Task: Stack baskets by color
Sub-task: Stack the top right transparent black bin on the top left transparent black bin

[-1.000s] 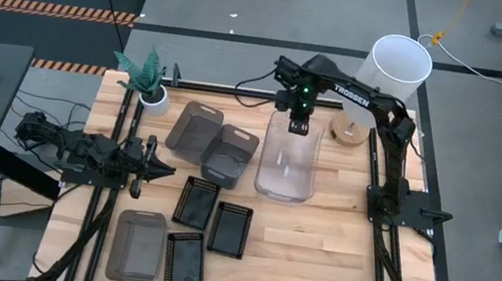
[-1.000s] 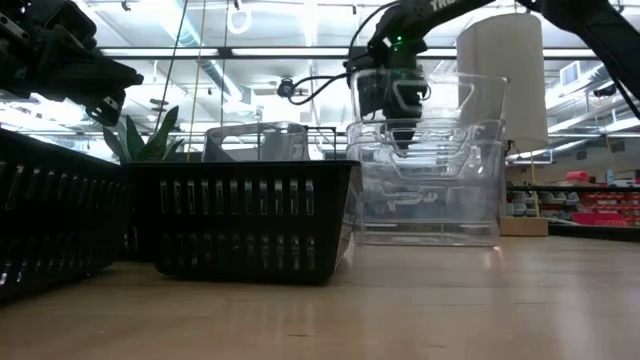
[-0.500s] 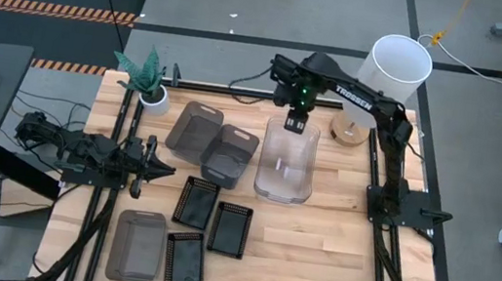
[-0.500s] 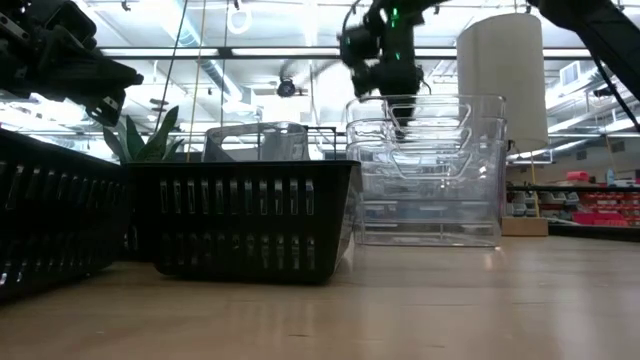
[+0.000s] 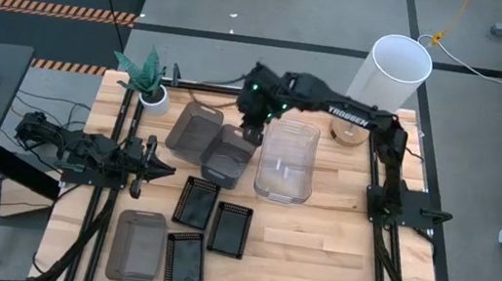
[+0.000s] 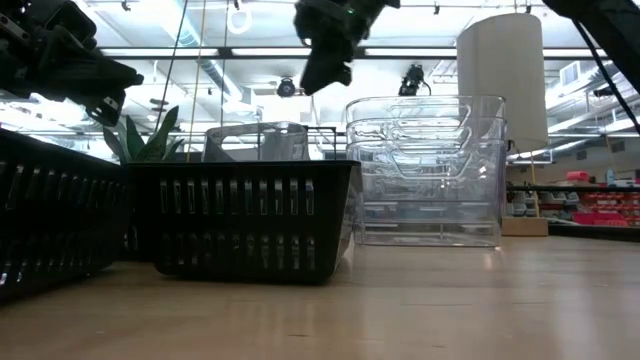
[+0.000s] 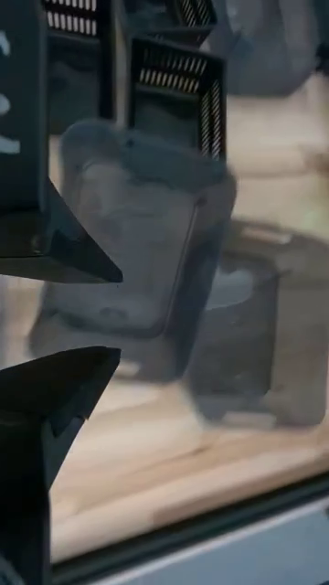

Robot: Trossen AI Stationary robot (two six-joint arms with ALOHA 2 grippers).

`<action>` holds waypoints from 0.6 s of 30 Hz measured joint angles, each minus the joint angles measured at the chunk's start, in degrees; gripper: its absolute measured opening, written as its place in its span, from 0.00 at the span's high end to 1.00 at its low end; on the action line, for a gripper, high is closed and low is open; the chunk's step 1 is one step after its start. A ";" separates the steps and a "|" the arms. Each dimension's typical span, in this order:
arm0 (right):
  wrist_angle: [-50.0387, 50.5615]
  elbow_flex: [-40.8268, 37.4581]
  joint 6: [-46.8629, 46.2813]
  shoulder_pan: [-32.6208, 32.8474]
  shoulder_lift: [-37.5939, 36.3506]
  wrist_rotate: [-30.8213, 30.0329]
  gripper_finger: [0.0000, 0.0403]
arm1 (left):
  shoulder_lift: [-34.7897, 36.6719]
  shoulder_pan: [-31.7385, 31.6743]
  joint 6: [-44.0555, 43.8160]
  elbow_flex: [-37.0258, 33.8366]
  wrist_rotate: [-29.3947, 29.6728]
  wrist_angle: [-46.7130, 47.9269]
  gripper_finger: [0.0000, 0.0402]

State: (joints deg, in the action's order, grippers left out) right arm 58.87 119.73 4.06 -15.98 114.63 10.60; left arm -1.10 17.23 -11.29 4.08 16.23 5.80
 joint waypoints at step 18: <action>-7.87 -8.83 0.66 8.59 -0.08 -3.69 0.69 | -0.02 0.00 0.00 0.00 0.00 0.02 0.92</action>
State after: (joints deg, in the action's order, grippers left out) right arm 51.00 110.89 4.72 -7.39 114.55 6.90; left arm -1.13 17.23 -11.29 4.08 16.23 5.82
